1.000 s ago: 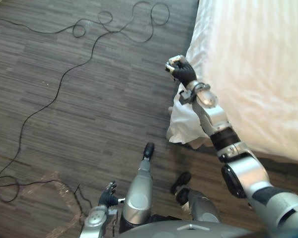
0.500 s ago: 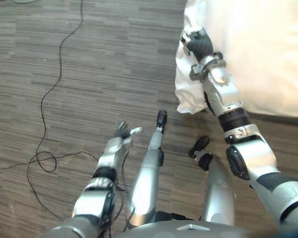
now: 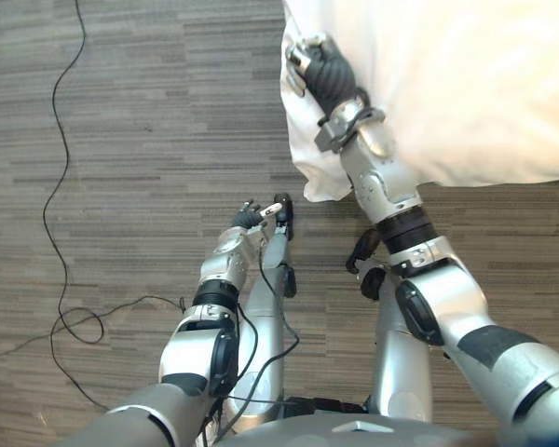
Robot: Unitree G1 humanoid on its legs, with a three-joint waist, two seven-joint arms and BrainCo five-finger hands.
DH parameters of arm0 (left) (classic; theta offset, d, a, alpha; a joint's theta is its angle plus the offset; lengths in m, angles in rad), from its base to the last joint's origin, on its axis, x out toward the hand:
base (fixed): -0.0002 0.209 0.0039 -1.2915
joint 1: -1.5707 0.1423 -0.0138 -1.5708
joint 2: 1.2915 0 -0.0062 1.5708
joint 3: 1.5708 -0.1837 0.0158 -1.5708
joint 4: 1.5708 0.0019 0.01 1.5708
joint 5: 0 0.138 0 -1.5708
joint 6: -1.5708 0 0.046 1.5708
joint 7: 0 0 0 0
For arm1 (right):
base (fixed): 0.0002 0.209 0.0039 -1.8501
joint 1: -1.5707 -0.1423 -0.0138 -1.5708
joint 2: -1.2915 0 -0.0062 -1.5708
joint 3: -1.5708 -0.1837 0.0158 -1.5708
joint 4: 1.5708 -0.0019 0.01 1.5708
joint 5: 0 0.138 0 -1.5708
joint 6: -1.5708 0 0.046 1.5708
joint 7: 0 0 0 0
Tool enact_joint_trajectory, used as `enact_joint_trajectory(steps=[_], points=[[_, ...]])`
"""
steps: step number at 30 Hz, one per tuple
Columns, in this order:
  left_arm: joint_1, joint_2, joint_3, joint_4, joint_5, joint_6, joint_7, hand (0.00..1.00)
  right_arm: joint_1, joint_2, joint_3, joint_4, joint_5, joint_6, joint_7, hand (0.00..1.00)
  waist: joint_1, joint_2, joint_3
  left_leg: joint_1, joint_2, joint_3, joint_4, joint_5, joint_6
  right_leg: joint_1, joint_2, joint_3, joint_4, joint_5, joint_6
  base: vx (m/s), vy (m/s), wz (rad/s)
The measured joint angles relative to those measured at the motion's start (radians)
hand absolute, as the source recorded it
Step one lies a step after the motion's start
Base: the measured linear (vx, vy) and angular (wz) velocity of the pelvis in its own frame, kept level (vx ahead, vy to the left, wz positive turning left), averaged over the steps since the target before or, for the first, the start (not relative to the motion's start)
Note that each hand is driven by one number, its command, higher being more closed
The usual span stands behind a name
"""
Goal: Tidy the bed and pick cloth on bed and put in laundry
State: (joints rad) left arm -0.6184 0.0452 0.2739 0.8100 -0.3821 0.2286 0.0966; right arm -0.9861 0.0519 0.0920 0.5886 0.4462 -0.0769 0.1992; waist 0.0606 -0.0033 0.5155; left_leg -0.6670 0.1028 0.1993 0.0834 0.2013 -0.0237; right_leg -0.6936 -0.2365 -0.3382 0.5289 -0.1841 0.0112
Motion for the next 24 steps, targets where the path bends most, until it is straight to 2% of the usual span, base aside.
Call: enact_joint_trajectory(steps=[2, 3, 6, 10, 12, 15, 17, 20, 21, 24], points=[[0.005, 0.001, 0.004, 0.002, 0.000, -0.006, 0.004, 0.00, 0.030, 0.013, -0.008, 0.027, 0.000, -0.019, 0.038, 1.00, -0.002, -0.015, 0.000, 0.028, 0.000, 0.026, 0.008, -0.014, 0.005, 0.028, 0.000, 0.016, -0.016, 0.007, 0.009, 0.06, 0.012, -0.24], [0.018, 0.001, 0.004, 0.003, 0.000, -0.023, 0.015, 0.00, 0.069, 0.019, -0.008, 0.060, 0.001, -0.030, 0.072, 1.00, -0.004, -0.026, 0.000, 0.065, -0.001, 0.046, 0.008, -0.029, 0.007, 0.065, 0.000, 0.026, -0.034, 0.012, 0.014, 0.07, 0.011, -0.23], [0.047, 0.001, 0.003, 0.003, 0.002, -0.044, 0.018, 0.00, 0.178, 0.029, -0.008, 0.088, 0.001, -0.035, 0.118, 1.00, -0.014, -0.037, -0.002, 0.127, -0.007, 0.069, 0.008, -0.048, 0.010, 0.122, -0.005, 0.040, -0.048, 0.013, 0.015, 0.08, 0.008, -0.17], [0.089, 0.001, -0.003, 0.004, 0.017, -0.048, 0.019, 0.00, 0.326, 0.052, -0.017, 0.130, 0.001, -0.040, 0.140, 1.00, -0.022, -0.039, -0.003, 0.195, -0.012, 0.094, -0.001, -0.066, 0.004, 0.175, -0.006, 0.061, -0.059, 0.012, 0.017, 0.07, -0.009, -0.22], [0.123, 0.002, -0.021, 0.010, 0.040, -0.049, 0.019, 0.00, 0.404, 0.056, -0.030, 0.154, 0.001, -0.040, 0.134, 1.00, -0.031, -0.039, -0.004, 0.249, -0.018, 0.105, -0.020, -0.068, 0.001, 0.215, -0.007, 0.073, -0.062, 0.009, 0.023, 0.05, -0.018, -0.20], [0.190, 0.005, -0.039, 0.040, 0.079, -0.065, 0.018, 0.00, 0.511, 0.017, -0.173, 0.215, 0.026, -0.041, 0.067, 1.00, -0.052, -0.041, -0.006, 0.341, -0.027, 0.134, -0.066, -0.068, -0.002, 0.273, -0.009, 0.095, -0.069, 0.004, 0.030, 0.05, -0.014, -0.25], [0.249, 0.011, -0.068, 0.069, 0.100, -0.073, 0.018, 0.00, 0.595, -0.066, -0.234, 0.245, 0.043, -0.042, 0.035, 1.00, -0.072, -0.042, -0.010, 0.402, -0.035, 0.153, -0.105, -0.065, -0.006, 0.311, -0.009, 0.110, -0.078, -0.003, 0.041, 0.05, -0.020, -0.26], [0.326, 0.021, -0.100, 0.097, 0.123, -0.082, 0.012, 0.00, 0.718, -0.142, -0.302, 0.282, 0.071, -0.064, 0.025, 1.00, -0.082, -0.034, -0.025, 0.482, -0.036, 0.159, -0.147, -0.057, -0.015, 0.378, 0.000, 0.108, -0.101, -0.009, 0.048, 0.11, -0.059, -0.13], [0.344, 0.025, -0.104, 0.098, 0.133, -0.083, 0.011, 0.00, 0.743, -0.147, -0.320, 0.290, 0.078, -0.066, 0.025, 1.00, -0.082, -0.034, -0.033, 0.496, -0.035, 0.160, -0.150, -0.056, -0.014, 0.392, 0.002, 0.108, -0.106, -0.011, 0.050, 0.14, -0.077, -0.11], [0.437, 0.050, -0.110, 0.111, 0.171, -0.088, -0.013, 0.00, 0.871, -0.160, -0.410, 0.320, 0.139, -0.089, 0.016, 1.00, -0.085, -0.029, -0.114, 0.556, -0.028, 0.166, -0.156, -0.063, -0.024, 0.469, 0.018, 0.103, -0.152, -0.010, 0.054, 0.15, -0.063, -0.10]])
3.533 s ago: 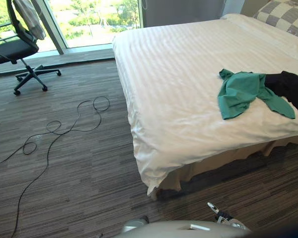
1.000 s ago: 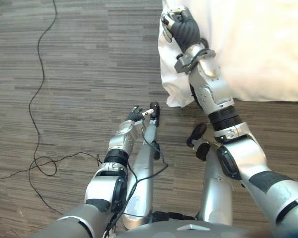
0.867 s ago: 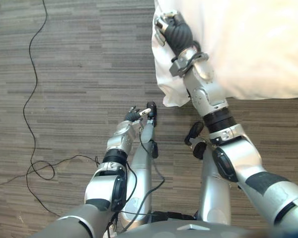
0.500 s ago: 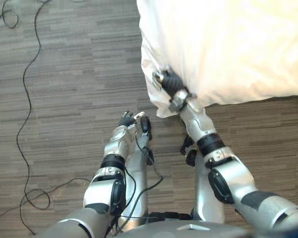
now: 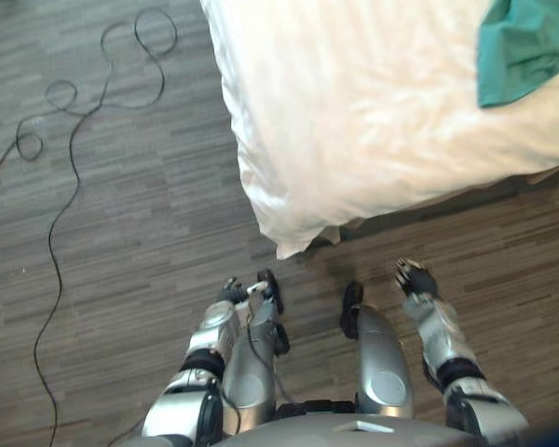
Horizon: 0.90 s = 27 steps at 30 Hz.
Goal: Tidy the bed and pick cloth on bed and put in laundry
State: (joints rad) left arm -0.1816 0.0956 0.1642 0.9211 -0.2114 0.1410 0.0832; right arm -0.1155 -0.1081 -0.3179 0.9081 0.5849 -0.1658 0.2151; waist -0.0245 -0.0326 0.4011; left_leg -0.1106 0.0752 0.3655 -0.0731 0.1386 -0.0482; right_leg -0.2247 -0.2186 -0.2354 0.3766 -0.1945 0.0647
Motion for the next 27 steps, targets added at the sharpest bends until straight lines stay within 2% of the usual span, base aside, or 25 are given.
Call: enact_joint_trajectory(steps=[3, 5, 7, 8, 9, 10, 11, 13, 15, 17, 19, 20, 22, 23, 24, 26, 27], points=[[0.092, 0.015, 0.018, 0.014, 0.057, -0.015, -0.035, 0.00, 0.088, -0.025, -0.123, 0.010, 0.061, -0.031, -0.014, 1.00, -0.009, 0.017, -0.088, 0.100, 0.002, 0.014, -0.023, -0.018, -0.021, 0.119, 0.015, 0.002, -0.073, 0.010, 0.016, 0.14, -0.001, -0.14], [0.142, 0.019, 0.047, 0.014, 0.096, -0.029, -0.062, 0.00, 0.129, -0.049, -0.243, -0.050, 0.072, -0.048, -0.028, 1.00, -0.014, 0.032, -0.128, 0.148, 0.003, 0.023, -0.024, -0.037, -0.018, 0.179, 0.022, 0.007, -0.108, 0.016, 0.025, 0.08, 0.028, -0.19], [0.207, 0.036, 0.078, 0.014, 0.137, -0.040, -0.112, 0.00, 0.169, -0.110, -0.333, -0.208, 0.087, -0.107, -0.031, 1.00, -0.016, 0.041, -0.167, 0.219, 0.004, 0.050, -0.026, -0.057, -0.021, 0.244, 0.029, 0.030, -0.137, 0.021, 0.032, 0.04, 0.043, -0.41], [0.221, 0.038, 0.083, 0.014, 0.148, -0.042, -0.123, 0.00, 0.181, -0.126, -0.347, -0.259, 0.097, -0.124, -0.030, 1.00, -0.018, 0.043, -0.182, 0.228, 0.004, 0.059, -0.029, -0.060, -0.020, 0.249, 0.028, 0.031, -0.142, 0.021, 0.032, -0.01, 0.038, -0.35], [0.261, 0.041, 0.082, 0.014, 0.165, -0.045, -0.148, 0.00, 0.202, -0.164, -0.366, -0.411, 0.120, -0.166, -0.018, 1.00, -0.025, 0.047, -0.212, 0.249, 0.004, 0.062, -0.029, -0.064, -0.019, 0.271, 0.030, 0.033, -0.156, 0.024, 0.034, -0.03, 0.024, -0.17], [0.264, 0.041, 0.082, 0.014, 0.166, -0.045, -0.155, 0.00, 0.201, -0.172, -0.372, -0.452, 0.122, -0.172, -0.014, 1.00, -0.028, 0.054, -0.221, 0.256, 0.004, 0.062, -0.030, -0.065, -0.018, 0.276, 0.031, 0.032, -0.160, 0.024, 0.034, -0.04, 0.015, -0.11], [0.274, 0.039, 0.080, 0.014, 0.166, -0.045, -0.164, 0.00, 0.201, -0.178, -0.373, -0.496, 0.115, -0.179, -0.008, 1.00, -0.033, 0.048, -0.226, 0.264, 0.005, 0.062, -0.030, -0.065, -0.018, 0.283, 0.032, 0.032, -0.164, 0.025, 0.034, -0.06, 0.004, -0.04], [0.301, 0.036, 0.050, 0.013, 0.166, -0.043, -0.172, 0.00, 0.199, -0.176, -0.341, -0.624, 0.043, -0.185, 0.009, 1.00, -0.038, 0.049, -0.247, 0.287, 0.010, 0.059, -0.030, -0.066, -0.018, 0.312, 0.041, 0.032, -0.181, 0.028, 0.032, -0.06, -0.002, -0.07], [0.318, 0.031, -0.001, 0.013, 0.166, -0.037, -0.172, 0.00, 0.197, -0.175, -0.259, -0.703, -0.001, -0.148, 0.036, 1.00, -0.038, 0.048, -0.262, 0.288, 0.011, 0.053, -0.030, -0.069, -0.022, 0.321, 0.046, 0.030, -0.192, 0.031, 0.035, -0.08, 0.010, -0.01], [0.325, 0.026, -0.078, 0.005, 0.162, -0.026, -0.167, 0.00, 0.172, -0.171, -0.128, -0.742, -0.016, -0.056, 0.103, 1.00, -0.037, 0.055, -0.269, 0.281, 0.011, 0.036, -0.030, -0.070, -0.023, 0.323, 0.045, 0.025, -0.201, 0.037, 0.035, -0.06, 0.017, 0.12], [0.320, 0.033, -0.132, 0.003, 0.153, -0.012, -0.153, 0.00, 0.132, -0.164, -0.011, -0.737, -0.021, 0.010, 0.143, 1.00, -0.034, 0.066, -0.268, 0.266, 0.007, 0.032, -0.030, -0.070, -0.023, 0.316, 0.041, 0.024, -0.203, 0.040, 0.040, -0.10, 0.038, 0.09], [0.311, 0.033, -0.172, 0.002, 0.140, 0.005, -0.139, 0.00, 0.090, -0.163, 0.090, -0.734, -0.022, 0.054, 0.176, 1.00, -0.027, 0.089, -0.263, 0.252, 0.001, 0.023, -0.030, -0.075, -0.016, 0.305, 0.040, 0.024, -0.203, 0.041, 0.042, -0.11, 0.053, 0.11], [0.294, 0.033, -0.207, 0.002, 0.118, 0.021, -0.124, 0.00, 0.040, -0.162, 0.166, -0.732, -0.022, 0.082, 0.187, 1.00, -0.022, 0.110, -0.256, 0.218, -0.007, 0.002, -0.030, -0.074, -0.017, 0.276, 0.031, 0.025, -0.201, 0.046, 0.042, -0.05, 0.043, 0.17], [0.256, 0.034, -0.236, 0.002, 0.087, 0.033, -0.109, 0.00, -0.075, -0.155, 0.243, -0.709, -0.020, 0.114, 0.201, 1.00, -0.015, 0.127, -0.228, 0.160, -0.014, -0.012, -0.030, -0.069, -0.024, 0.211, 0.024, 0.025, -0.184, 0.057, 0.039, -0.07, 0.051, 0.19], [0.235, 0.033, -0.243, 0.002, 0.073, 0.035, -0.104, 0.00, -0.135, -0.147, 0.265, -0.691, -0.019, 0.120, 0.205, 1.00, -0.013, 0.131, -0.209, 0.133, -0.016, -0.021, -0.029, -0.068, -0.026, 0.183, 0.023, 0.025, -0.177, 0.059, 0.038, -0.11, 0.054, 0.27], [0.104, 0.033, -0.244, 0.001, 0.022, 0.044, -0.080, 0.00, -0.407, -0.131, 0.337, -0.616, 0.003, 0.142, 0.213, 1.00, 0.001, 0.142, -0.104, 0.022, -0.013, -0.053, -0.026, -0.040, -0.031, 0.068, 0.025, 0.015, -0.146, 0.083, 0.024, -0.12, -0.007, 0.35], [0.067, 0.033, -0.244, 0.001, 0.012, 0.044, -0.076, 0.00, -0.468, -0.131, 0.348, -0.601, 0.010, 0.145, 0.214, 1.00, 0.010, 0.140, -0.070, -0.003, -0.008, -0.056, -0.024, -0.027, -0.029, 0.043, 0.027, 0.010, -0.136, 0.085, 0.021, -0.16, -0.052, 0.28]])
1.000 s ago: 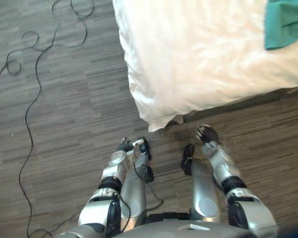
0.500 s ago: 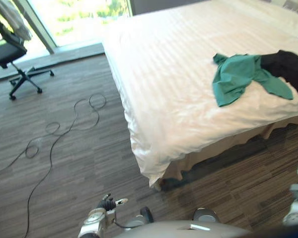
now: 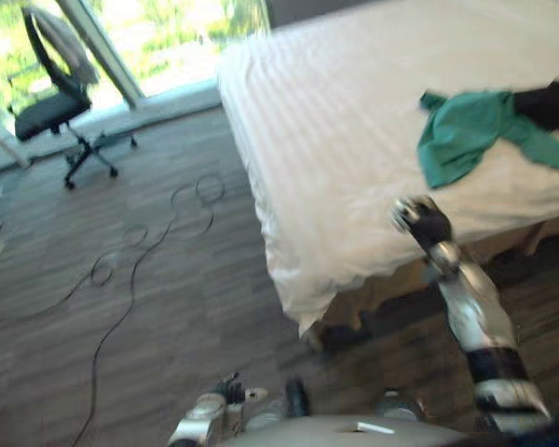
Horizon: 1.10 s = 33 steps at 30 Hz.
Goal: Tidy the bed and pick cloth on bed and put in laundry
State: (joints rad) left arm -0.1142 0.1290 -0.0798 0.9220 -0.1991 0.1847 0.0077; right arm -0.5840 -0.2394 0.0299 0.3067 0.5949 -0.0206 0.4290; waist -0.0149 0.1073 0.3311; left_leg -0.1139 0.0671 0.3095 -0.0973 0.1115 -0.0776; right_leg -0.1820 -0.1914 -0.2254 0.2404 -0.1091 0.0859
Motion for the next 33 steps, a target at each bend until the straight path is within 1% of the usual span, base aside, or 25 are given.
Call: enact_joint_trajectory(steps=[1, 2, 3, 4, 5, 7, 8, 10, 12, 13, 14, 15, 16, 18, 19, 20, 21, 23, 24, 26, 28, 29, 32, 33], points=[[-0.067, 0.004, 0.000, 0.000, -0.015, -0.001, 0.003, 0.00, -0.106, -0.001, 0.020, 0.020, 0.013, 0.009, 0.000, 1.00, 0.017, -0.007, 0.061, -0.046, 0.009, -0.012, 0.001, 0.028, 0.002, -0.049, 0.007, -0.007, 0.017, 0.010, -0.011, -0.16, -0.076, 0.19], [-0.124, 0.005, 0.000, 0.002, -0.026, -0.001, 0.004, 0.00, -0.183, 0.002, 0.035, 0.036, 0.024, 0.021, 0.001, 1.00, 0.035, -0.012, 0.099, -0.094, 0.020, -0.026, 0.001, 0.075, 0.010, -0.101, 0.016, -0.014, 0.037, 0.018, -0.017, -0.13, -0.081, 0.19], [-0.149, 0.005, 0.000, 0.006, -0.028, -0.001, 0.004, 0.00, -0.208, 0.005, 0.040, 0.047, 0.032, 0.027, 0.001, 1.00, 0.044, -0.016, 0.107, -0.124, 0.021, -0.030, 0.005, 0.086, 0.021, -0.132, 0.016, -0.016, 0.052, 0.019, -0.021, -0.02, -0.067, 0.28], [-0.195, 0.004, -0.001, 0.014, -0.030, -0.001, 0.005, 0.00, -0.246, 0.005, 0.049, 0.073, 0.048, 0.037, -0.001, 1.00, 0.057, -0.021, 0.118, -0.180, 0.020, -0.044, 0.023, 0.099, 0.035, -0.186, 0.011, -0.020, 0.084, 0.017, -0.026, 0.04, -0.046, 0.26], [-0.223, 0.004, 0.000, 0.016, -0.031, -0.001, 0.006, 0.00, -0.261, 0.006, 0.050, 0.089, 0.055, 0.041, -0.005, 1.00, 0.063, -0.023, 0.126, -0.203, 0.020, -0.045, 0.034, 0.105, 0.044, -0.207, 0.008, -0.020, 0.095, 0.016, -0.027, 0.07, -0.049, 0.30], [-0.323, 0.004, 0.005, 0.033, -0.051, -0.005, 0.018, 0.00, -0.313, 0.014, 0.049, 0.144, 0.092, 0.053, -0.047, 1.00, 0.078, -0.022, 0.160, -0.270, 0.015, -0.056, 0.070, 0.106, 0.048, -0.278, -0.007, -0.015, 0.144, 0.010, -0.036, 0.06, -0.041, 0.16], [-0.343, 0.003, 0.009, 0.039, -0.055, -0.007, 0.023, 0.00, -0.320, 0.020, 0.044, 0.146, 0.101, 0.053, -0.060, 1.00, 0.079, -0.022, 0.160, -0.291, 0.013, -0.058, 0.077, 0.106, 0.048, -0.302, -0.011, -0.011, 0.157, 0.007, -0.039, 0.04, -0.036, 0.10], [-0.391, -0.015, 0.050, 0.045, -0.058, -0.015, 0.044, 0.00, -0.334, 0.048, 0.015, 0.139, 0.154, 0.033, -0.101, 1.00, 0.078, -0.022, 0.161, -0.341, 0.008, -0.062, 0.083, 0.106, 0.048, -0.369, -0.022, -0.005, 0.189, -0.006, -0.040, 0.03, -0.040, 0.02], [-0.433, -0.044, 0.093, 0.041, -0.066, -0.016, 0.079, 0.00, -0.336, 0.068, -0.018, 0.060, 0.200, -0.010, -0.138, 1.00, 0.074, -0.022, 0.161, -0.396, 0.011, -0.053, 0.086, 0.105, 0.048, -0.437, -0.022, 0.004, 0.207, -0.017, -0.044, -0.03, -0.038, -0.06], [-0.443, -0.051, 0.097, 0.040, -0.066, -0.015, 0.087, 0.00, -0.336, 0.075, -0.031, 0.041, 0.209, -0.024, -0.146, 1.00, 0.074, -0.023, 0.162, -0.409, 0.012, -0.048, 0.086, 0.105, 0.048, -0.453, -0.022, 0.007, 0.212, -0.020, -0.045, -0.06, -0.028, -0.09], [-0.455, -0.069, 0.113, 0.034, -0.068, -0.012, 0.100, 0.00, -0.336, 0.077, -0.052, 0.017, 0.228, -0.054, -0.165, 1.00, 0.069, -0.023, 0.162, -0.432, 0.016, -0.043, 0.089, 0.105, 0.048, -0.483, -0.020, 0.010, 0.217, -0.020, -0.045, -0.05, -0.020, -0.10], [-0.459, -0.079, 0.125, 0.027, -0.072, -0.011, 0.111, 0.00, -0.335, 0.076, -0.067, 0.007, 0.239, -0.066, -0.172, 1.00, 0.066, -0.025, 0.167, -0.439, 0.019, -0.040, 0.089, 0.105, 0.048, -0.493, -0.018, 0.013, 0.218, -0.020, -0.045, -0.06, -0.029, -0.12], [-0.462, -0.098, 0.144, -0.003, -0.090, 0.002, 0.130, 0.00, -0.326, 0.073, -0.110, -0.037, 0.259, -0.092, -0.186, 1.00, 0.054, -0.024, 0.174, -0.461, 0.026, -0.035, 0.097, 0.102, 0.044, -0.516, -0.013, 0.016, 0.220, -0.019, -0.047, -0.04, -0.024, -0.13], [-0.470, -0.117, 0.171, -0.029, -0.097, 0.020, 0.147, 0.00, -0.315, 0.068, -0.160, -0.087, 0.282, -0.120, -0.205, 1.00, 0.055, -0.025, 0.175, -0.484, 0.035, -0.016, 0.100, 0.102, 0.044, -0.545, -0.003, 0.027, 0.215, -0.010, -0.051, -0.02, -0.023, -0.25], [-0.482, -0.127, 0.203, -0.047, -0.107, 0.038, 0.167, 0.00, -0.301, 0.058, -0.207, -0.127, 0.299, -0.143, -0.220, 1.00, 0.051, -0.027, 0.177, -0.501, 0.042, -0.003, 0.101, 0.103, 0.045, -0.569, 0.006, 0.039, 0.210, -0.001, -0.050, 0.00, -0.024, -0.38], [-0.489, -0.125, 0.226, -0.062, -0.114, 0.051, 0.176, 0.00, -0.293, 0.054, -0.234, -0.141, 0.313, -0.155, -0.232, 1.00, 0.049, -0.037, 0.183, -0.503, 0.046, 0.011, 0.101, 0.103, 0.045, -0.578, 0.011, 0.051, 0.208, 0.004, -0.055, 0.01, -0.027, -0.37], [-0.492, -0.125, 0.248, -0.075, -0.119, 0.059, 0.182, 0.00, -0.285, 0.047, -0.254, -0.150, 0.325, -0.162, -0.239, 1.00, 0.046, -0.040, 0.187, -0.505, 0.051, 0.016, 0.101, 0.103, 0.046, -0.579, 0.016, 0.053, 0.200, 0.010, -0.055, 0.04, -0.035, -0.27], [-0.505, -0.122, 0.308, -0.102, -0.134, 0.078, 0.195, 0.00, -0.248, 0.006, -0.334, -0.174, 0.368, -0.188, -0.246, 1.00, 0.028, -0.040, 0.188, -0.521, 0.065, 0.018, 0.106, 0.105, 0.050, -0.580, 0.033, 0.050, 0.173, 0.026, -0.055, 0.06, -0.042, -0.14], [-0.510, -0.123, 0.321, -0.107, -0.135, 0.084, 0.195, 0.00, -0.239, -0.007, -0.359, -0.174, 0.381, -0.195, -0.247, 1.00, 0.024, -0.041, 0.189, -0.525, 0.068, 0.021, 0.108, 0.104, 0.051, -0.581, 0.036, 0.050, 0.168, 0.030, -0.055, 0.07, -0.038, -0.13], [-0.531, -0.121, 0.374, -0.115, -0.135, 0.095, 0.194, 0.00, -0.213, -0.050, -0.467, -0.161, 0.437, -0.206, -0.256, 1.00, 0.025, -0.047, 0.192, -0.533, 0.079, 0.039, 0.118, 0.092, 0.049, -0.584, 0.050, 0.063, 0.142, 0.044, -0.056, 0.08, -0.040, -0.23], [-0.538, -0.119, 0.402, -0.116, -0.135, 0.095, 0.192, 0.00, -0.188, -0.074, -0.527, -0.142, 0.459, -0.205, -0.264, 1.00, 0.022, -0.050, 0.194, -0.533, 0.081, 0.046, 0.124, 0.083, 0.049, -0.585, 0.052, 0.072, 0.137, 0.044, -0.055, 0.07, -0.030, -0.21], [-0.539, -0.110, 0.411, -0.116, -0.135, 0.095, 0.187, 0.00, -0.155, -0.101, -0.570, -0.102, 0.478, -0.203, -0.269, 1.00, 0.020, -0.053, 0.196, -0.533, 0.086, 0.060, 0.141, 0.068, 0.048, -0.583, 0.056, 0.082, 0.130, 0.047, -0.054, 0.08, -0.033, -0.23], [-0.541, -0.091, 0.439, -0.116, -0.134, 0.094, 0.169, 0.00, -0.111, -0.127, -0.618, -0.050, 0.492, -0.197, -0.269, 1.00, 0.009, -0.054, 0.196, -0.532, 0.094, 0.076, 0.161, 0.048, 0.050, -0.576, 0.064, 0.100, 0.114, 0.058, -0.047, 0.09, -0.034, -0.25], [-0.541, -0.071, 0.438, -0.116, -0.133, 0.093, 0.151, 0.00, -0.098, -0.137, -0.635, -0.039, 0.503, -0.187, -0.265, 1.00, 0.002, -0.054, 0.196, -0.530, 0.098, 0.085, 0.174, 0.039, 0.051, -0.573, 0.065, 0.104, 0.112, 0.061, -0.046, 0.08, -0.033, -0.20]])
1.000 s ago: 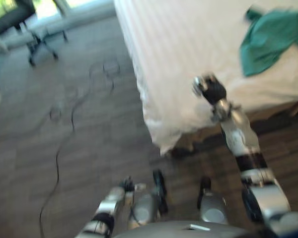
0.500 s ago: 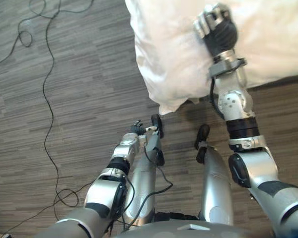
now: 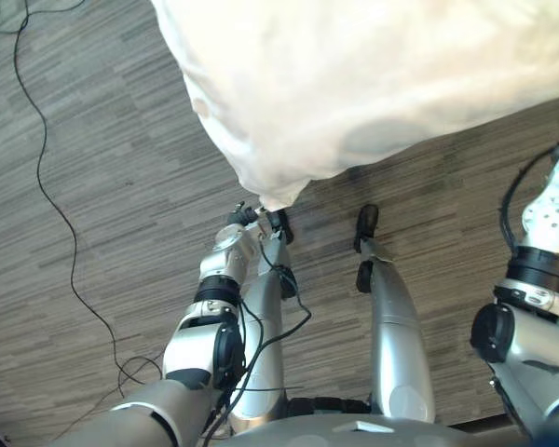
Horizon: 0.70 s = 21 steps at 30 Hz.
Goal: Tidy the bed and pick cloth on bed and put in laundry
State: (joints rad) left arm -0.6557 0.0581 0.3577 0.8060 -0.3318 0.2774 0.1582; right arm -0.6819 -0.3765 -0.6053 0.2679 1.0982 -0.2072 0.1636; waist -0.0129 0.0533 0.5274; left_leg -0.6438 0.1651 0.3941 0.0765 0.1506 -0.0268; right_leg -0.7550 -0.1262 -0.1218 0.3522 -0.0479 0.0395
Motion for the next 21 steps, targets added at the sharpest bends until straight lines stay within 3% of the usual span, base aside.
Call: enact_joint_trajectory(steps=[5, 6, 9, 11, 12, 15, 17, 19, 21], points=[[0.006, 0.045, -0.007, 0.001, 0.000, -0.016, -0.057, 0.00, 0.096, -0.051, -0.034, 0.043, -0.001, 0.034, 0.059, 1.00, -0.003, 0.000, 0.000, 0.100, 0.012, 0.033, 0.013, -0.026, -0.004, 0.101, 0.011, 0.012, -0.029, 0.005, 0.001, 0.05, -0.041, -0.22], [0.019, 0.058, -0.022, 0.001, 0.001, -0.029, -0.073, 0.00, 0.122, -0.061, -0.034, 0.048, -0.004, 0.043, 0.072, 0.00, -0.003, 0.000, -0.001, 0.133, 0.012, 0.037, 0.014, -0.036, -0.004, 0.134, 0.013, 0.018, -0.034, 0.005, 0.001, 0.02, -0.018, -0.19], [0.052, 0.085, -0.046, 0.001, 0.009, -0.033, -0.097, 0.00, 0.158, -0.069, -0.031, 0.095, -0.111, 0.062, 0.060, 0.00, -0.005, -0.003, -0.003, 0.201, 0.012, 0.056, 0.020, -0.052, -0.002, 0.200, 0.014, 0.026, -0.045, 0.003, 0.002, 0.02, -0.010, -0.20], [0.101, 0.084, -0.048, 0.001, 0.032, -0.036, -0.118, 0.00, 0.207, -0.063, 0.023, 0.150, -0.384, 0.080, 0.011, 0.00, -0.005, -0.004, -0.005, 0.272, 0.011, 0.065, 0.036, -0.077, 0.000, 0.276, 0.012, 0.033, -0.053, -0.006, 0.007, 0.03, -0.005, -0.18], [0.119, 0.083, -0.050, 0.001, 0.039, -0.038, -0.121, 0.00, 0.226, -0.058, 0.047, 0.161, -0.448, 0.083, 0.005, 0.00, -0.004, -0.004, -0.006, 0.290, 0.013, 0.064, 0.046, -0.086, 0.000, 0.294, 0.013, 0.038, -0.054, -0.008, 0.008, 0.04, -0.006, -0.27], [0.262, 0.060, -0.075, -0.001, 0.049, -0.052, -0.124, 0.00, 0.325, 0.030, 0.181, 0.202, -0.667, 0.092, 0.000, 0.00, 0.014, -0.010, -0.063, 0.313, 0.051, 0.038, 0.217, -0.198, 0.004, 0.359, 0.045, 0.090, -0.049, -0.018, 0.007, 0.06, 0.000, -0.64], [0.394, 0.007, -0.116, -0.001, 0.049, -0.073, -0.104, 0.00, 0.436, 0.126, 0.267, 0.222, -0.792, 0.088, 0.001, 0.00, 0.041, -0.012, -0.120, 0.333, 0.081, -0.035, 0.370, -0.294, 0.005, 0.401, 0.063, 0.142, -0.006, -0.063, 0.016, 0.06, 0.069, -0.81], [0.477, -0.032, -0.157, 0.002, 0.050, -0.097, -0.085, 0.00, 0.565, 0.193, 0.301, 0.262, -0.841, 0.070, 0.004, 0.00, 0.043, -0.012, -0.185, 0.367, 0.083, -0.054, 0.395, -0.369, -0.019, 0.420, 0.067, 0.153, 0.034, -0.101, 0.027, 0.06, 0.119, -0.31], [0.535, -0.047, -0.178, 0.033, 0.092, -0.138, -0.085, 0.00, 0.666, 0.263, 0.312, 0.357, -0.893, 0.042, 0.005, 0.00, 0.041, -0.037, -0.239, 0.404, 0.072, -0.040, 0.368, -0.383, -0.029, 0.445, 0.051, 0.161, 0.026, -0.114, 0.037, 0.09, 0.096, -0.07]])
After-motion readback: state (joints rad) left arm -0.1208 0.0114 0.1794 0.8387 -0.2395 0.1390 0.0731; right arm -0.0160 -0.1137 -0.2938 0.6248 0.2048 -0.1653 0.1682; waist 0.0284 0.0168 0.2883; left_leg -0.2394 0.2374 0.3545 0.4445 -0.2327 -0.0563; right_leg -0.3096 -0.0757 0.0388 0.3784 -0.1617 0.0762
